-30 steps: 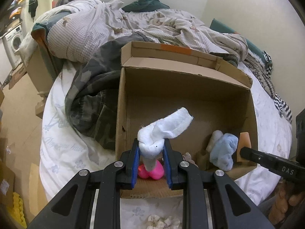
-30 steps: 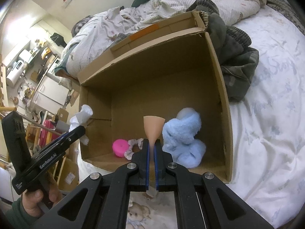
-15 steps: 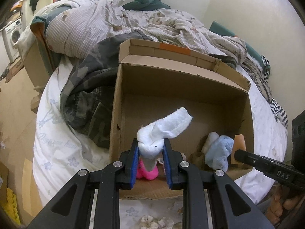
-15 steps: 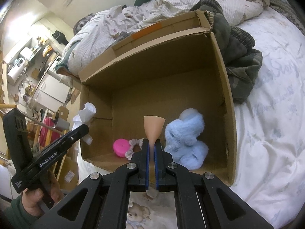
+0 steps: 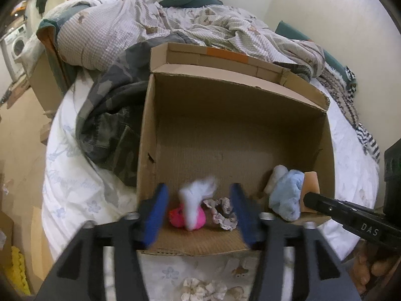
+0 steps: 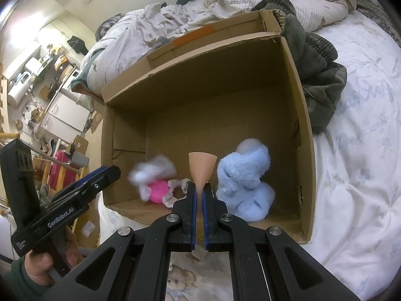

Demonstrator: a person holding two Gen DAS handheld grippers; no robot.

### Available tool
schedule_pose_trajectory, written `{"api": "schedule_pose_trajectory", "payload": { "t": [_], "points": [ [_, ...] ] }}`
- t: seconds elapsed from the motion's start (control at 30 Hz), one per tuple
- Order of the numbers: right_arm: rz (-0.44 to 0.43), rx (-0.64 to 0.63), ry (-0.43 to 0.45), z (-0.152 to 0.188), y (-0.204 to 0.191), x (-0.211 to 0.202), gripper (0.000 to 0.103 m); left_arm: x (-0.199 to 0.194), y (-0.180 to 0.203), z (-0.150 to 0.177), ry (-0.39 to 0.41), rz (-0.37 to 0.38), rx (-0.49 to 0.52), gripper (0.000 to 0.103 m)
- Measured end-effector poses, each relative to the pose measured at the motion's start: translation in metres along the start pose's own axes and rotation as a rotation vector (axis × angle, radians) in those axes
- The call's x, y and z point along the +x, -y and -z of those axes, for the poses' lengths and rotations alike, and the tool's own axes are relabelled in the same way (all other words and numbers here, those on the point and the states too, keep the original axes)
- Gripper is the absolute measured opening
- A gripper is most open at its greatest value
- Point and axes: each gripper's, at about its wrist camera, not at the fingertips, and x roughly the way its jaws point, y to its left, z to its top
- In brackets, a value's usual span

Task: Organize soft objects
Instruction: 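Open both tools to drop the sock and bottle into the box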

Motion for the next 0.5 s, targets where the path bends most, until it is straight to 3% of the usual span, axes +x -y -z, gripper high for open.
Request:
{"api": "schedule_pose_trajectory", "payload": {
  "t": [0.07, 0.5],
  "points": [
    [0.001, 0.0, -0.002, -0.0002, -0.0009, 0.0013, 0.006, -0.0009, 0.001, -0.0001, 0.002, -0.014, 0.004, 0.067],
    [0.002, 0.003, 0.005, -0.0009, -0.0018, 0.0037, 0.007, -0.0027, -0.001, -0.0004, -0.004, -0.03, -0.002, 0.067]
  ]
}}
